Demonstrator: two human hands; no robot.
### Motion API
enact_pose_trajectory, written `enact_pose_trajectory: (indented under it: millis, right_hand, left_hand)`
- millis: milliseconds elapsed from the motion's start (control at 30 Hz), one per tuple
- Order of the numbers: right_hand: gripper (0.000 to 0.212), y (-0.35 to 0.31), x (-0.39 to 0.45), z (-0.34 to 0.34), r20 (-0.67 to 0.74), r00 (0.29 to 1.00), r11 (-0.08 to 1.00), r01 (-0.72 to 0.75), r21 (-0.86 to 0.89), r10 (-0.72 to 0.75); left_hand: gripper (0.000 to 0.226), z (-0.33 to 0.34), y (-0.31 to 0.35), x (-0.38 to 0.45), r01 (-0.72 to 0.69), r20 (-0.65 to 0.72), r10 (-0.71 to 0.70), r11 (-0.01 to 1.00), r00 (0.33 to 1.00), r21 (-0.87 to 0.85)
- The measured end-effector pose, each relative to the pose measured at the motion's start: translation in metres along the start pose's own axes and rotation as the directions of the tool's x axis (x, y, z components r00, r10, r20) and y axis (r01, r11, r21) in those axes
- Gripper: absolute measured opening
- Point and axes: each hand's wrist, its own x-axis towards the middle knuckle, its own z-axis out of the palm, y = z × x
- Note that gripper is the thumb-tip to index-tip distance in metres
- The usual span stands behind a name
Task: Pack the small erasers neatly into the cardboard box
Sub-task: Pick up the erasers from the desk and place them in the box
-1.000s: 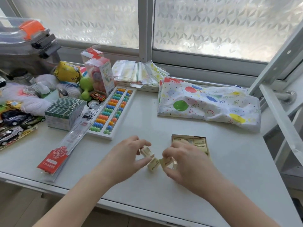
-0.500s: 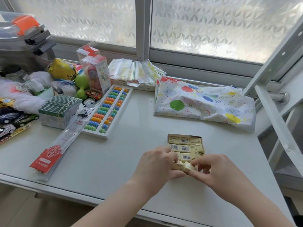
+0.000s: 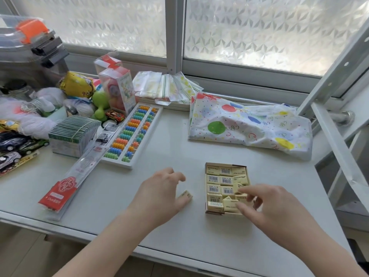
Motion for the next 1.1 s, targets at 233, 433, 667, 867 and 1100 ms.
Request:
enact_pose_trajectory:
  millis: [233, 433, 667, 867, 1100]
  right_hand:
    - [0.037, -0.010, -0.004, -0.014, -0.040, 0.999, 0.988, 0.029, -0.153, -0.035]
    - [0.037, -0.004, -0.009, -0.016, -0.051, 0.999, 0.986, 0.007, -0.167, -0.016]
    - [0.038, 0.008, -0.015, -0.028, -0.078, 0.996, 0.980, -0.060, -0.188, 0.046]
    - [0.037, 0.016, -0.023, -0.038, -0.077, 0.993, 0.975, -0.105, -0.195, 0.091]
    - [0.038, 0.019, -0.028, -0.036, -0.041, 0.993, 0.972, -0.121, -0.201, 0.115]
  left_hand:
    - [0.037, 0.008, 0.001, -0.007, 0.050, 0.149, -0.047, 0.999, 0.988, -0.014]
    - [0.030, 0.011, 0.003, -0.008, 0.035, 0.033, -0.034, 0.999, 0.999, -0.026]
    - [0.025, 0.002, 0.067, 0.002, -0.273, -0.162, 0.236, 0.923, 0.958, -0.270]
    - [0.023, 0.032, 0.092, 0.006, -0.322, -0.038, 0.319, 0.937, 0.947, -0.135]
    - [0.016, 0.041, 0.090, 0.007, -0.369, -0.027, 0.368, 0.929, 0.929, -0.038]
